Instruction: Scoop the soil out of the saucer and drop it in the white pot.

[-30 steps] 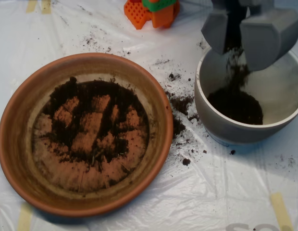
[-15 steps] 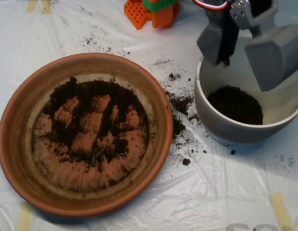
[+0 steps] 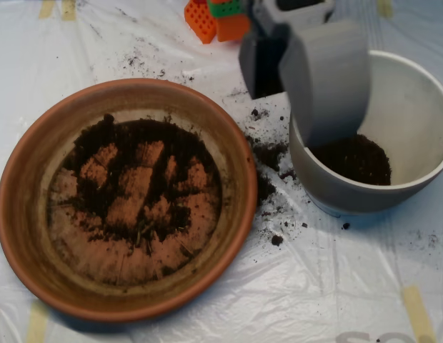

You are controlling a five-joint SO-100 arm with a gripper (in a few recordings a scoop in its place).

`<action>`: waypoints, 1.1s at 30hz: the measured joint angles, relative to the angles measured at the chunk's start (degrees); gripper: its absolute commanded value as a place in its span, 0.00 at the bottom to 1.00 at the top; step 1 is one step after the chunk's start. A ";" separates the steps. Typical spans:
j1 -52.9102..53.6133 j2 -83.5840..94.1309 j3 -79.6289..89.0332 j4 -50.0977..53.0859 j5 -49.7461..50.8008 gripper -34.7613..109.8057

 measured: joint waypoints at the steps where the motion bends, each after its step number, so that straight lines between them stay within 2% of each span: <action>1: 2.20 0.53 2.29 -1.41 0.26 0.58; 8: 15.29 2.55 22.85 -13.01 1.58 0.58; 14: 20.39 0.00 35.86 -21.27 3.08 0.61; 23: 22.50 -21.01 30.50 -20.83 4.66 0.62; 33: 25.31 -30.94 18.90 -15.38 4.31 0.65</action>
